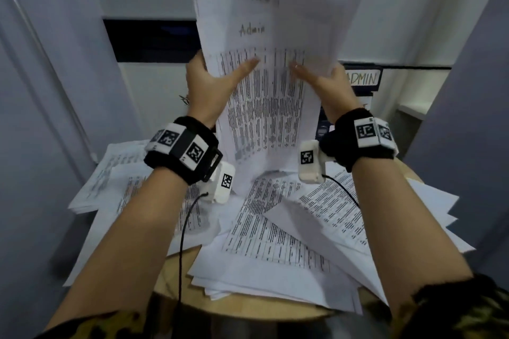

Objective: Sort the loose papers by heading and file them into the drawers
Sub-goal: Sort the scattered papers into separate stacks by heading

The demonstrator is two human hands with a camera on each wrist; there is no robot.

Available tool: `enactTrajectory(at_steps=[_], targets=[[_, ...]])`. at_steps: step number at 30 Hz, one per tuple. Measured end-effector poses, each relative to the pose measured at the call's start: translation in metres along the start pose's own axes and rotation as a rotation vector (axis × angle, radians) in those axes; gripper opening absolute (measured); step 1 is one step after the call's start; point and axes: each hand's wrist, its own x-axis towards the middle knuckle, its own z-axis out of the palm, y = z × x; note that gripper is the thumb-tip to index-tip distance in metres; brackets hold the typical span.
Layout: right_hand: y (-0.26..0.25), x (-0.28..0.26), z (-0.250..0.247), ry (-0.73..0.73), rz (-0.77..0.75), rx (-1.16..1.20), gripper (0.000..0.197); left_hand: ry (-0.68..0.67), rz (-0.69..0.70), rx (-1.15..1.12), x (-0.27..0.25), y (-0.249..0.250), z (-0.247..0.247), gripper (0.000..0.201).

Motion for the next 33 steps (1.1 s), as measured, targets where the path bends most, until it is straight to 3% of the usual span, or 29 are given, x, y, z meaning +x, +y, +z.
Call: enactTrajectory(at_steps=[3, 7, 11, 15, 20, 22, 24, 26, 28, 30, 33], targets=[[0.014, -0.006, -0.001, -0.002, 0.067, -0.027, 0.05, 0.001, -0.09, 0.048, -0.006, -0.023, -0.005, 0.066], [0.035, -0.013, -0.001, -0.105, 0.21, -0.055, 0.057, -0.081, -0.35, 0.185, -0.013, -0.05, -0.009, 0.113], [0.056, -0.022, 0.004, -0.293, 0.426, -0.125, 0.081, -0.133, -0.526, 0.226, -0.02, -0.069, -0.015, 0.103], [0.047, -0.017, 0.02, -0.357, 0.406, -0.062, 0.087, 0.008, -0.537, 0.067, -0.008, -0.061, -0.02, 0.113], [0.054, -0.015, 0.028, -0.343, 0.487, 0.007, 0.082, -0.181, -0.651, 0.272, -0.017, -0.079, -0.031, 0.131], [0.052, -0.015, 0.032, -0.373, 0.485, 0.0, 0.062, -0.149, -0.637, 0.253, -0.016, -0.08, -0.034, 0.112], [0.045, -0.008, 0.033, -0.403, 0.443, -0.018, 0.04, 0.0, -0.574, 0.172, 0.0, -0.071, -0.037, 0.072], [0.032, 0.0, 0.035, -0.424, 0.388, -0.021, 0.021, 0.116, -0.511, 0.002, 0.021, -0.059, -0.042, 0.047], [0.025, 0.007, 0.037, -0.404, 0.36, -0.022, 0.015, 0.158, -0.454, -0.111, 0.037, -0.043, -0.047, 0.045], [0.029, 0.012, 0.041, -0.34, 0.35, 0.025, 0.019, 0.117, -0.41, -0.12, 0.047, -0.036, -0.048, 0.043], [0.035, 0.012, 0.052, -0.258, 0.352, 0.088, 0.03, 0.074, -0.39, -0.027, 0.044, -0.036, -0.042, 0.062]])
